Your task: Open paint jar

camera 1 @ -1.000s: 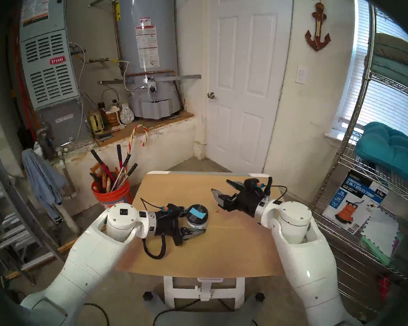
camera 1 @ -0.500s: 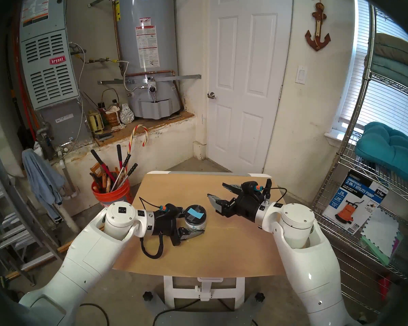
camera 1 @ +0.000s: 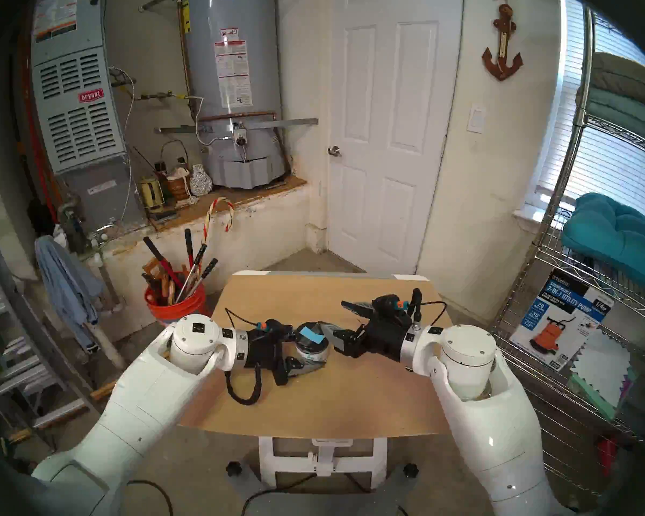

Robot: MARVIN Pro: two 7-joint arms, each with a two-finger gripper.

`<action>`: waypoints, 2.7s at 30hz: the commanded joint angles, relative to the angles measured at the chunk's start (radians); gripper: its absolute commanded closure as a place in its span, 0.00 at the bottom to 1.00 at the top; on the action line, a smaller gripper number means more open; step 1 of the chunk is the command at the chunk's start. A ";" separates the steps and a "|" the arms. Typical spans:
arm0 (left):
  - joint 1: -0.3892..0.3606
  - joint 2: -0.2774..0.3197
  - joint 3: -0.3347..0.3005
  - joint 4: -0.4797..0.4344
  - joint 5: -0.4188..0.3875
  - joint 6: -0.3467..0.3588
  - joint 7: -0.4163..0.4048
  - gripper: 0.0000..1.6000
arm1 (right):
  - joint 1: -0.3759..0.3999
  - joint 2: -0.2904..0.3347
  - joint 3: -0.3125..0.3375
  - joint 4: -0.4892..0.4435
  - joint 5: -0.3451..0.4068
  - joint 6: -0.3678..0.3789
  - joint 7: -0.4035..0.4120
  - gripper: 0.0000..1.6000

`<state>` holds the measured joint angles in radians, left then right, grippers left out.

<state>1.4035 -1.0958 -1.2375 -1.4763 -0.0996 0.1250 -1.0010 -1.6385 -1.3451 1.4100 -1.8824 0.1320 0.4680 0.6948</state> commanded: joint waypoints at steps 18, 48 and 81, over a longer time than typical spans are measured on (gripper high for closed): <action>-0.020 -0.011 0.016 0.034 -0.005 0.017 -0.020 1.00 | 0.022 -0.015 -0.074 0.000 -0.082 -0.034 -0.019 0.00; -0.038 -0.010 0.023 0.047 -0.007 0.036 -0.043 1.00 | 0.044 -0.019 -0.135 0.041 -0.160 -0.066 -0.046 0.00; -0.064 0.015 0.033 0.062 -0.014 0.026 -0.098 1.00 | 0.235 0.060 -0.166 0.247 -0.150 -0.136 0.200 1.00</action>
<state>1.3450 -1.0978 -1.2157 -1.4217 -0.1131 0.1519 -1.0620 -1.4990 -1.3137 1.2699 -1.7019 0.0053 0.3709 0.8136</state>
